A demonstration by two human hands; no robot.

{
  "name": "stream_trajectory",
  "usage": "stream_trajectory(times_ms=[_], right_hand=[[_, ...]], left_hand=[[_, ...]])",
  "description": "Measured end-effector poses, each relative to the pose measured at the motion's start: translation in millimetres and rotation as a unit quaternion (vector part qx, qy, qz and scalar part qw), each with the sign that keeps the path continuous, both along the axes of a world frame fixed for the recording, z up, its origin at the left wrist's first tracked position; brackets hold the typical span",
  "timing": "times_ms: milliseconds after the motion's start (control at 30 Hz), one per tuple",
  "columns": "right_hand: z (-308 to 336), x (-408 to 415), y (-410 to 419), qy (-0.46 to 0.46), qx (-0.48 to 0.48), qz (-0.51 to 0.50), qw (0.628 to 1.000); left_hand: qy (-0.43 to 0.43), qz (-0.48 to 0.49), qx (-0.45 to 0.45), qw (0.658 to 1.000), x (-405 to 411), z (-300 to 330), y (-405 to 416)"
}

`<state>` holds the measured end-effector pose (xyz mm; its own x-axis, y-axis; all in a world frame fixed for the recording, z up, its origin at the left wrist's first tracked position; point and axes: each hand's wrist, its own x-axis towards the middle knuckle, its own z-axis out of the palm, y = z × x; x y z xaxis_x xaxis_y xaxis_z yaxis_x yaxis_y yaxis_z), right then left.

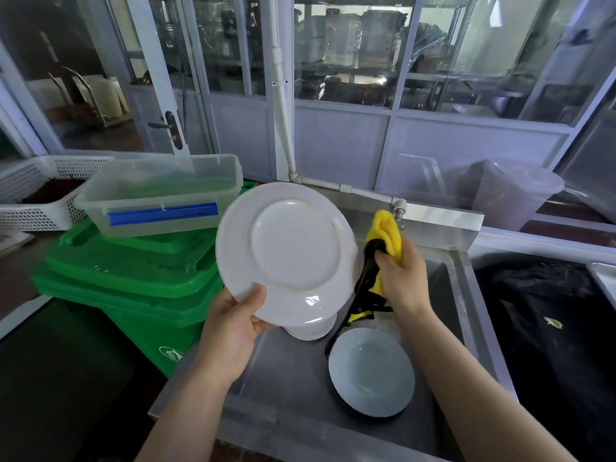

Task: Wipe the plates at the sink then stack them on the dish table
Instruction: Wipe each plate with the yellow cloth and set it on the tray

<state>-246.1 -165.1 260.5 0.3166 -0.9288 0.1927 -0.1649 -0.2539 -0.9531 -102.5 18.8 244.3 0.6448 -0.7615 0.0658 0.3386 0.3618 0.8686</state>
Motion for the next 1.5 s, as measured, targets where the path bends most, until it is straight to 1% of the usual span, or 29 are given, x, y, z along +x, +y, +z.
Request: stream_trajectory(times_ms=[33,100,167,267,333,400,467,500,533,567,600,633,667,700,733,800,867,967,1033,1100,1167,1233,1333,1367,1433,1500], right_hand=[[0,-3,2,-0.06,0.092,-0.006,0.994],[-2,-7,5,-0.152,0.237,0.027,0.959],[-1,-9,10,-0.19,0.304,0.1,0.928],[6,-7,17,-0.198,0.334,0.176,0.905],[11,-8,18,-0.224,0.334,0.185,0.897],[15,-11,14,-0.238,0.321,0.184,0.898],[20,-13,10,-0.241,0.303,0.197,0.901],[23,-14,9,-0.237,0.292,0.209,0.903],[26,-15,8,-0.231,0.284,0.223,0.903],[28,-16,7,-0.224,0.279,0.237,0.903],[30,-16,7,-0.217,0.281,0.246,0.902],[29,-16,6,-0.21,0.288,0.25,0.9],[29,-16,6,-0.204,0.297,0.253,0.898],[28,-16,6,-0.196,0.305,0.254,0.896],[28,-16,5,-0.19,0.311,0.251,0.897],[26,-14,3,-0.183,0.306,0.22,0.908],[21,-12,-2,-0.161,0.264,0.155,0.938],[13,-13,-10,-0.154,0.169,0.051,0.972],[11,-17,-11,-0.139,0.071,0.031,0.987],[12,-18,-10,-0.068,-0.049,0.058,0.995],[12,-15,-4,0.023,-0.152,0.092,0.984],[9,-11,5,0.07,-0.233,0.099,0.965],[8,-5,28,0.062,-0.282,0.091,0.953],[8,-2,37,0.055,-0.312,0.091,0.944],[6,5,51,0.056,-0.363,0.114,0.923],[4,10,63,0.072,-0.362,0.155,0.916]], left_hand=[[0.019,0.001,-0.015,1.0,1,0,0],[0.052,-0.014,-0.039,0.998,2,0,-1],[0.075,-0.041,-0.052,0.995,1,-4,-3],[0.101,-0.068,-0.056,0.991,-2,-14,-6],[0.095,-0.111,-0.057,0.988,2,-22,-6],[0.065,-0.2,-0.028,0.977,11,-27,-1],[0.035,-0.304,0.034,0.952,25,-31,3],[0.046,-0.338,0.028,0.94,33,-32,5],[0.069,-0.348,-0.012,0.935,40,-28,6],[0.12,-0.334,-0.047,0.934,45,-24,6],[0.151,-0.286,-0.041,0.945,49,-19,4],[0.19,-0.263,0.002,0.946,53,-14,0],[0.182,-0.223,0.057,0.956,60,-12,-5],[0.119,-0.168,0.108,0.973,63,-7,-11],[0.078,-0.145,0.139,0.976,65,-1,-14],[0.035,-0.139,0.158,0.977,64,13,-18],[0.013,-0.139,0.153,0.978,59,19,-20],[0.029,-0.141,0.108,0.984,52,15,-23],[0.052,-0.122,0.068,0.989,45,12,-27],[0.071,-0.082,0.043,0.993,39,12,-32],[0.075,-0.053,0.017,0.996,31,14,-39],[0.081,-0.023,-0.008,0.996,20,15,-47],[0.107,0.006,-0.035,0.994,4,11,-61],[0.121,0.008,-0.036,0.992,-1,11,-65],[0.14,0.002,-0.018,0.99,-9,11,-71],[0.138,-0.003,0.007,0.99,-15,7,-74]])
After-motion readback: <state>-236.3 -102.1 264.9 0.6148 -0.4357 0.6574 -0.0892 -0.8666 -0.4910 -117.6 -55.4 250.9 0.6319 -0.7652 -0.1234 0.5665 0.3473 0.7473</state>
